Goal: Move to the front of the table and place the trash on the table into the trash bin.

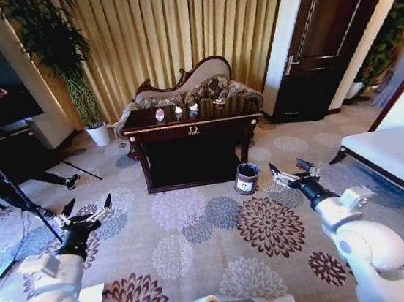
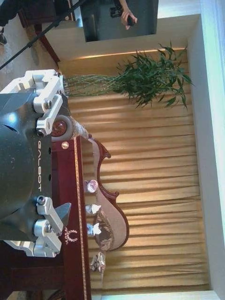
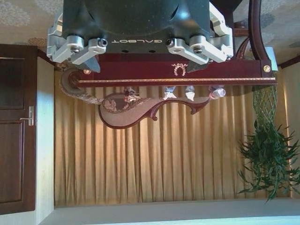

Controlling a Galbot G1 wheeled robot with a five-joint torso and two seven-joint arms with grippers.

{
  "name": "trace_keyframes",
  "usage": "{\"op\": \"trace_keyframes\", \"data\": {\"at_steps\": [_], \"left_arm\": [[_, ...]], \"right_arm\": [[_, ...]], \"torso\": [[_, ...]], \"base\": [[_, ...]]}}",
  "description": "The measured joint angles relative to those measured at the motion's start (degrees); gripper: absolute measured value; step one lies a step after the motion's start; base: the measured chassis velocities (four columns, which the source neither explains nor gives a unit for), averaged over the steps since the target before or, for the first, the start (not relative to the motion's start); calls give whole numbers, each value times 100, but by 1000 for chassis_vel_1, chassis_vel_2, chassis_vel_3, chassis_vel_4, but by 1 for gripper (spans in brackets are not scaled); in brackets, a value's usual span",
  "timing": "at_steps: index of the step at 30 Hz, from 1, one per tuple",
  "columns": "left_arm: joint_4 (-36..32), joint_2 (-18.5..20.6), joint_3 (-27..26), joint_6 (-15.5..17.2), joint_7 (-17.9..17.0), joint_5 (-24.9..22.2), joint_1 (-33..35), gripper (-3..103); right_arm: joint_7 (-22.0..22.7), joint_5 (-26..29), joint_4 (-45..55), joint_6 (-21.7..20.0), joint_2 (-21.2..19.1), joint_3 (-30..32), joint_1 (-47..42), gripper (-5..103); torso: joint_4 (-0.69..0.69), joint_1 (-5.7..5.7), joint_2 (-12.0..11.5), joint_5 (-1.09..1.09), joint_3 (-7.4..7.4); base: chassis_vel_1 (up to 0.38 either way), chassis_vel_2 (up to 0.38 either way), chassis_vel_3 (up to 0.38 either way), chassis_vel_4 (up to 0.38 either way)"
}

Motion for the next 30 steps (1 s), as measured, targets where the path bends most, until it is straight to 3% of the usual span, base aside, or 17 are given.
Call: {"op": "trace_keyframes", "data": {"at_steps": [18, 30], "left_arm": [[25, -47, 23, -31, 0, 2, 3, 100], [24, -70, 27, -78, 53, 11, 28, 100]], "right_arm": [[2, -40, -100, 81, 41, -10, 52, 100], [-6, -80, -178, 160, 82, -10, 56, 100]], "torso": [[-1, -1, 0, 0, 0], [0, 0, -1, 0, 0]], "base": [[-6, 4, 6, -4], [-158, 151, 149, -137]]}}
